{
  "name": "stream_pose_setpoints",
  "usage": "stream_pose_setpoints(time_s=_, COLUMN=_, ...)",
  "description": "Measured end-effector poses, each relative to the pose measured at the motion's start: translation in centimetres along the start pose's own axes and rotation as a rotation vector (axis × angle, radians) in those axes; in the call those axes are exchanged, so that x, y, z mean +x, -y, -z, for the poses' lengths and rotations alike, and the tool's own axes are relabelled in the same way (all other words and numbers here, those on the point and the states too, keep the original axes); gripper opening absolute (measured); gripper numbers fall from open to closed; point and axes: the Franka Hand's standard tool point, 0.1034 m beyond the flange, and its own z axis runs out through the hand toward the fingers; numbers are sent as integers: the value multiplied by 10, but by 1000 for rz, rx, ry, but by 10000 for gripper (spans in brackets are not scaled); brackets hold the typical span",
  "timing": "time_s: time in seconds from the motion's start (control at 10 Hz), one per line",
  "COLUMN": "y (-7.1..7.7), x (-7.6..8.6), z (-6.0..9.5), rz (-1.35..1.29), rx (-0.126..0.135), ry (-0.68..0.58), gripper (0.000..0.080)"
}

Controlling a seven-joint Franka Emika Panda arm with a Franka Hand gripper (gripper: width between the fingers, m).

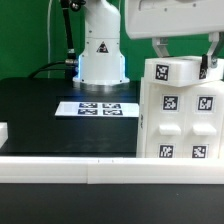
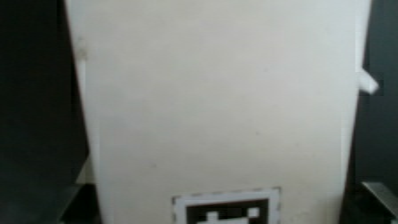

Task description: Assemble cabinet

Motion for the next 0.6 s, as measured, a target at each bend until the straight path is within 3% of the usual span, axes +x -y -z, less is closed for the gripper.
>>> stream_pose_setpoints(time_s=0.6, y=1, x=2, z=-1, rz=-508, rx=31, ry=24, gripper=557)
